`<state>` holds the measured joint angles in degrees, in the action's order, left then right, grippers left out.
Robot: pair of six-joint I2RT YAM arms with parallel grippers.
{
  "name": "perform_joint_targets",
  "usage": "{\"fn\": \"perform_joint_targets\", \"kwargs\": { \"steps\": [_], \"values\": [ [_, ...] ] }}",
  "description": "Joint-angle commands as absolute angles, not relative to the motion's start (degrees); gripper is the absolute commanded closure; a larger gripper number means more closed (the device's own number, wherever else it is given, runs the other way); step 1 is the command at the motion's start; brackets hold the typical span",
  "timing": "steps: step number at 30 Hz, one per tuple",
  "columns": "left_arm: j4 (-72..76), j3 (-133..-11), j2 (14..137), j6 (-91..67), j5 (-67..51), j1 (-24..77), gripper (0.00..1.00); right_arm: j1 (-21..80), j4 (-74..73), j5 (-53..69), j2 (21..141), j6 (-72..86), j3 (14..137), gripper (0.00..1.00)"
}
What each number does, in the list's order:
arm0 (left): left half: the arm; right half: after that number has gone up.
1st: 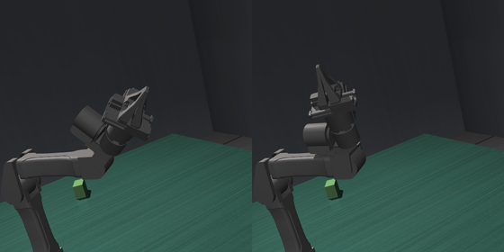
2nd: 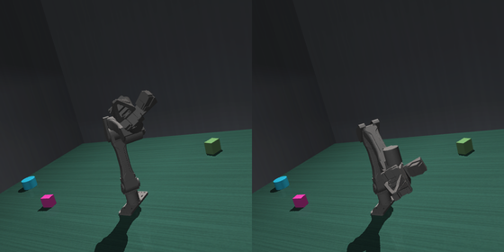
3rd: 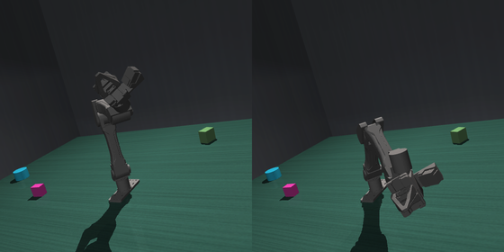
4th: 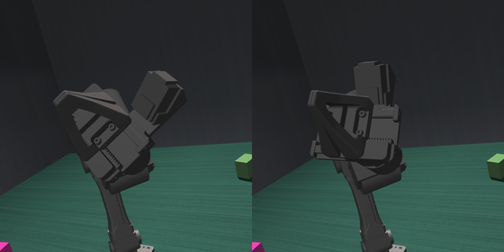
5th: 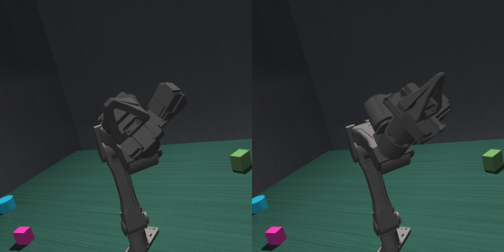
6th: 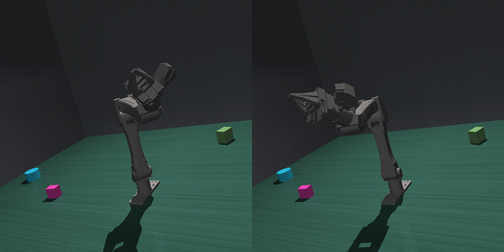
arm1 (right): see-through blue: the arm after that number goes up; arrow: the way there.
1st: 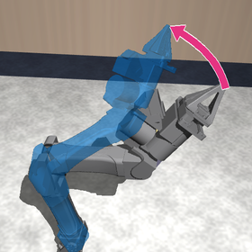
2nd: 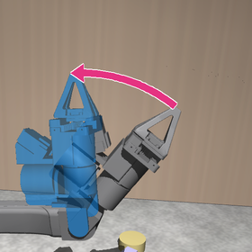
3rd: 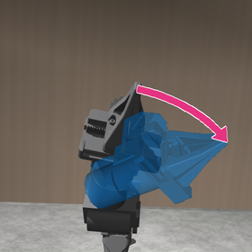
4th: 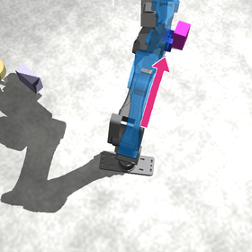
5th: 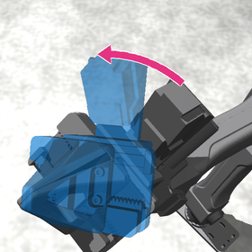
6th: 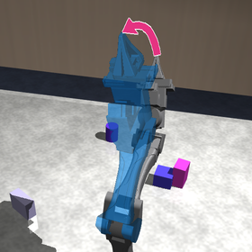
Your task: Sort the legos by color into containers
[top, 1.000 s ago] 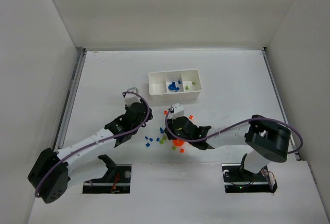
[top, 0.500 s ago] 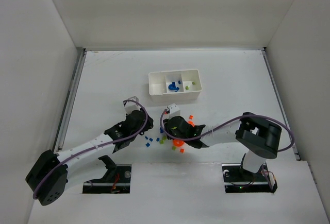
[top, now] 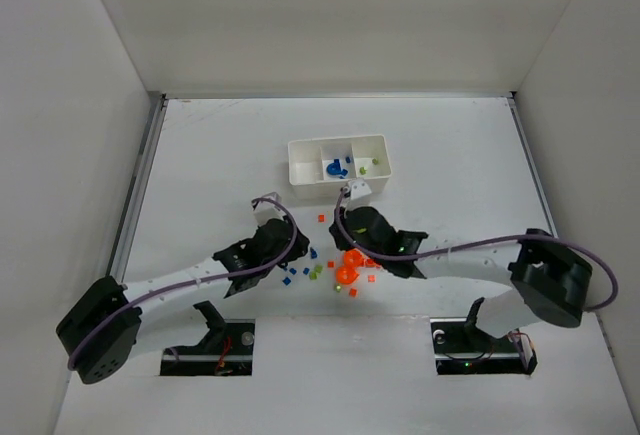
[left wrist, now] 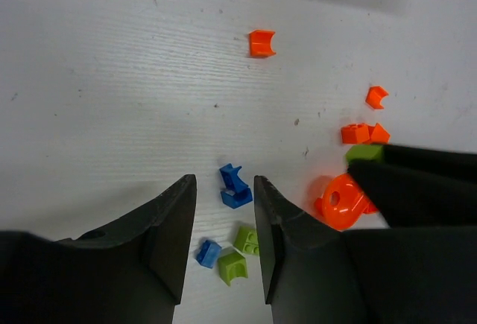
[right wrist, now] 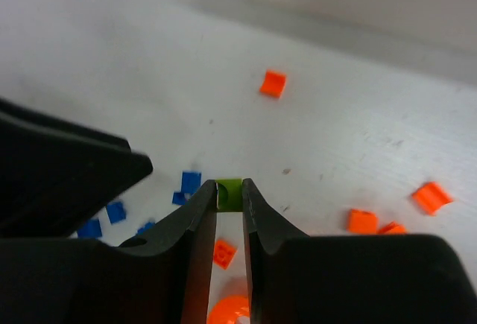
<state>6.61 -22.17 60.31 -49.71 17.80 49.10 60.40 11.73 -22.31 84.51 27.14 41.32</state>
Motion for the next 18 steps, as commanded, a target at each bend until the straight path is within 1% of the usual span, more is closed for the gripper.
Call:
{"fn": "perform_joint_targets", "kwargs": {
  "steps": [1,5,9,14,15,16,18],
  "values": [
    [12.03,-22.76,62.22,-50.89,18.98,49.96,0.67,53.94,9.67,-24.35,78.41,25.76,43.94,0.76],
    [12.65,-23.90,65.30,-50.27,20.21,50.84,0.69,45.68,9.76,-23.91,77.60,24.35,47.62,0.76],
    [12.83,-25.66,67.76,-49.57,21.18,51.81,0.70,38.20,10.11,-22.86,83.13,23.56,53.42,0.76],
    [12.83,-27.33,70.13,-48.08,23.64,53.30,0.70,33.80,10.99,-21.71,90.60,22.68,59.32,0.74],
    [12.75,-27.59,70.48,-47.99,23.99,53.56,0.70,33.36,10.99,-21.97,91.75,22.50,60.28,0.70],
    [12.40,-28.12,71.18,-47.73,24.26,53.92,0.70,33.00,10.55,-21.71,92.98,22.41,61.51,0.62],
    [11.95,-28.48,71.89,-47.11,24.61,54.09,0.70,33.17,10.28,-21.97,93.34,22.15,62.05,0.53]
  ]
}}
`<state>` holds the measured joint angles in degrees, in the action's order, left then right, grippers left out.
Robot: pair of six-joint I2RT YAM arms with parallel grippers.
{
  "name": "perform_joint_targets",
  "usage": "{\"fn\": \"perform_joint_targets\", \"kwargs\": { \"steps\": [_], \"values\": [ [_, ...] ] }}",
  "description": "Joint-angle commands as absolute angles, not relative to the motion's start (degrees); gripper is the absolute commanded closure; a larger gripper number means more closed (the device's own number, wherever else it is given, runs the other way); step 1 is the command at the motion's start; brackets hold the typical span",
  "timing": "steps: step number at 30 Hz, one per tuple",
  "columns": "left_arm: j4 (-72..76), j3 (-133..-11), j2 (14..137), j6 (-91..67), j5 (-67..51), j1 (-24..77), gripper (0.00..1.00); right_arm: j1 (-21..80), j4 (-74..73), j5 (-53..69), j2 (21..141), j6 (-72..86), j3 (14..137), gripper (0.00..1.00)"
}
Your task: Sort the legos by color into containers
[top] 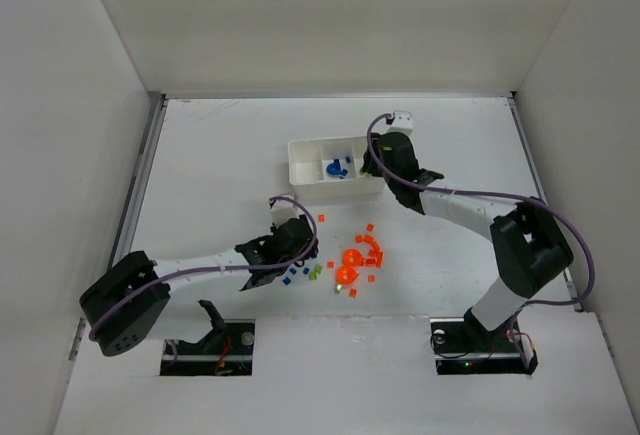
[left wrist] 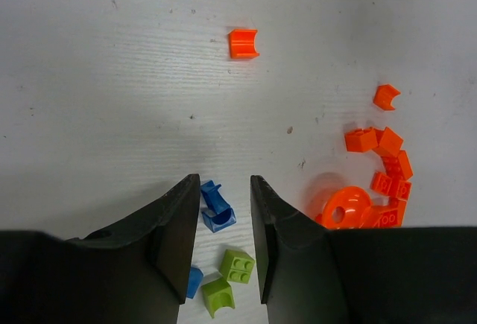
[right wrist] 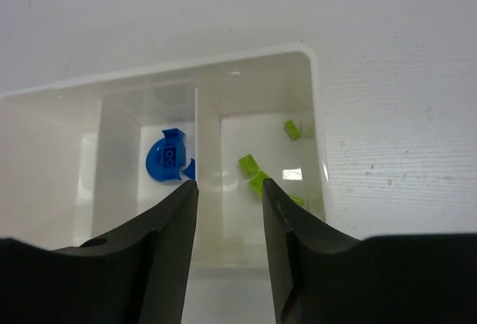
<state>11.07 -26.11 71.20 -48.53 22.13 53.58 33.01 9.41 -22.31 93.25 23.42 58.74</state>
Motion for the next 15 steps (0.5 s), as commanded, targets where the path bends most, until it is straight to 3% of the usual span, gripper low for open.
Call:
{"fn": "perform_joint_targets", "kwargs": {
  "steps": [1,15],
  "values": [
    [11.78,-28.48,72.16,-46.94,24.87,54.09,0.70,33.18,10.46,-22.23,93.17,22.15,61.96,0.50],
    [7.91,-31.55,76.29,-47.29,24.96,55.85,0.70,39.41,11.95,-24.52,82.45,23.81,49.85,0.47]
  ]
}}
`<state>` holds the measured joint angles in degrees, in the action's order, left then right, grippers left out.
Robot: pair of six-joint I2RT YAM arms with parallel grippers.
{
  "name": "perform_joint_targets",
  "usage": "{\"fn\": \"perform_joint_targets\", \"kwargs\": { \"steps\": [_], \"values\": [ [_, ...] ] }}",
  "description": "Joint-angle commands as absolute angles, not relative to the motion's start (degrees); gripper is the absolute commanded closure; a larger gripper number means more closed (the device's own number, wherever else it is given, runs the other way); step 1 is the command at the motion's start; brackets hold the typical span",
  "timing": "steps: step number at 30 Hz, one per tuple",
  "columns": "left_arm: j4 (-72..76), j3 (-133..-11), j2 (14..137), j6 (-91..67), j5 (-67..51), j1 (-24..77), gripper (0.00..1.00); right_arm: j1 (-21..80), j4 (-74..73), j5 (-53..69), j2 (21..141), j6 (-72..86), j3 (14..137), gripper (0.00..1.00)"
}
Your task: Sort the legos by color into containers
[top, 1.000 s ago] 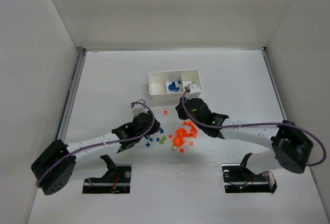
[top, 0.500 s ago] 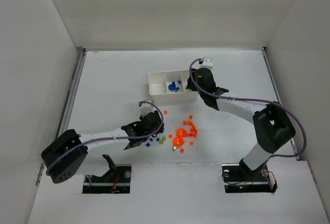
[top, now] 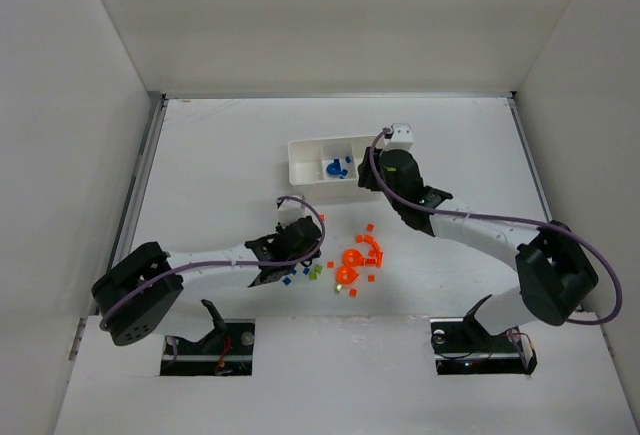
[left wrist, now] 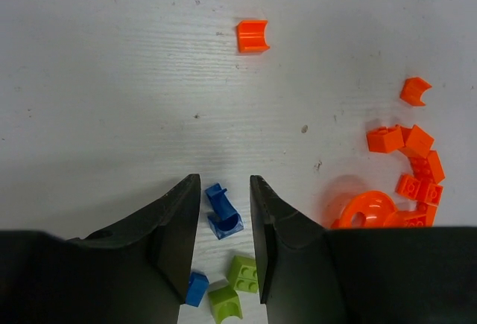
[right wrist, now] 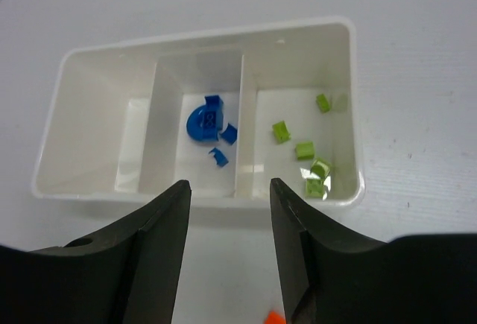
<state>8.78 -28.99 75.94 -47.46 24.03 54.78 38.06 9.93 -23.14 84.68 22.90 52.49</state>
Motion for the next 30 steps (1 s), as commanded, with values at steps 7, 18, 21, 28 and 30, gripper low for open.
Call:
{"fn": "perform_joint_targets", "kwargs": {
  "steps": [7,18,21,28,30],
  "values": [
    [7.56,-32.26,79.62,-47.90,26.28,56.73,0.73,42.31,13.18,-24.26,77.70,26.80,41.32,0.48],
    [3.96,-35.06,81.39,-48.43,31.90,58.49,0.89,44.51,14.50,-23.91,70.67,30.58,31.82,0.48],
    [2.82,-36.99,79.37,-47.73,32.60,58.67,0.90,45.39,14.59,-24.26,69.00,31.81,29.63,0.48],
    [5.62,-42.18,76.29,-43.51,30.42,54.02,0.91,46.80,15.73,-23.99,67.68,33.13,27.33,0.48],
    [7.72,-44.90,76.99,-41.58,28.31,51.56,0.91,46.97,16.43,-24.08,67.85,33.22,26.98,0.48]
  ]
}}
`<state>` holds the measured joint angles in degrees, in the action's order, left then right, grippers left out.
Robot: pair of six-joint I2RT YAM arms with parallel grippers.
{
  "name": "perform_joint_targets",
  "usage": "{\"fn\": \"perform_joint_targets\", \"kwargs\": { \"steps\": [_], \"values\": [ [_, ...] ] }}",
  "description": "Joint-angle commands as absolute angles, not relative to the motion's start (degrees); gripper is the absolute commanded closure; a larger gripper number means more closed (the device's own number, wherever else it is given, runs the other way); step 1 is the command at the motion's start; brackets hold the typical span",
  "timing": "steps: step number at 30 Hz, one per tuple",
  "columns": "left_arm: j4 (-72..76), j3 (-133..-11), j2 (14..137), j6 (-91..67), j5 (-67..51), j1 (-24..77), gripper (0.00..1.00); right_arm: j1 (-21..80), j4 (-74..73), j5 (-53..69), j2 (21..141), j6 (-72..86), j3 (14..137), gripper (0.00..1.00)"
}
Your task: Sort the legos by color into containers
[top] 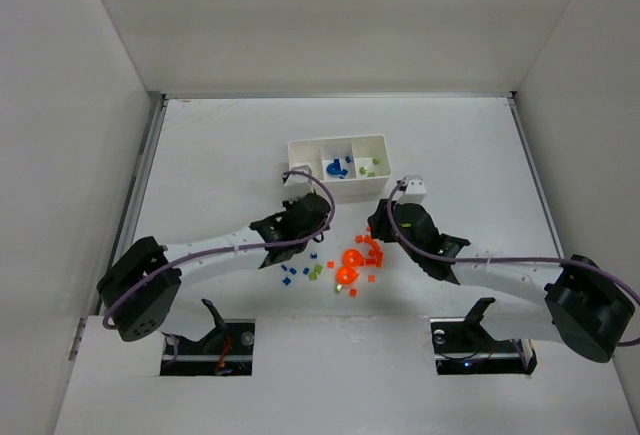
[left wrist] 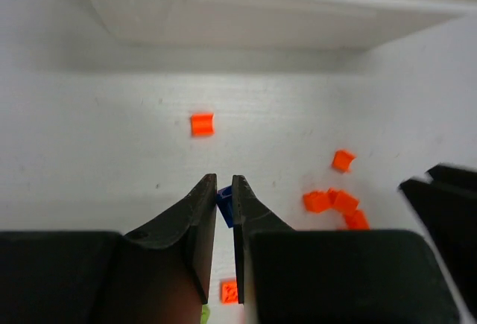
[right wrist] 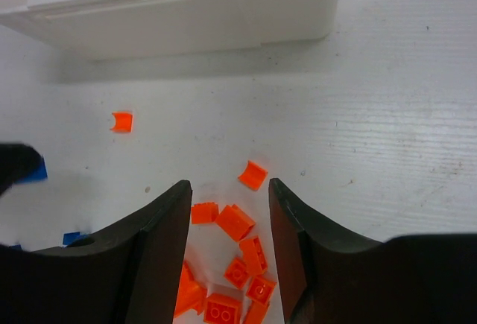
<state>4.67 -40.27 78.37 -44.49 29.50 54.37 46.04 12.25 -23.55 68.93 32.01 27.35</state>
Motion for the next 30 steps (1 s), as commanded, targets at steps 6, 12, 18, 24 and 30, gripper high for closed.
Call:
{"fn": "perform_joint_targets", "kwargs": {
  "steps": [6,12,18,24,30],
  "values": [
    [14.85,-55.53,86.20,-36.92,21.89,45.05,0.89,47.06,18.45,-21.71,68.29,34.19,26.02,0.49],
    [15.47,-66.78,98.69,-34.81,19.86,41.44,0.82,47.24,18.63,-21.71,68.11,33.93,25.66,0.50],
    [14.68,-71.46,102.57,-33.66,20.48,40.65,0.64,48.03,18.98,-21.27,68.99,33.31,26.10,0.50],
    [14.68,-66.37,96.69,-32.70,21.00,40.91,0.68,52.85,21.01,-17.76,72.68,30.85,28.21,0.57],
    [14.50,-52.58,86.06,-33.48,24.60,42.49,0.69,61.90,21.80,-16.79,78.91,28.66,32.25,0.57]
  ]
}}
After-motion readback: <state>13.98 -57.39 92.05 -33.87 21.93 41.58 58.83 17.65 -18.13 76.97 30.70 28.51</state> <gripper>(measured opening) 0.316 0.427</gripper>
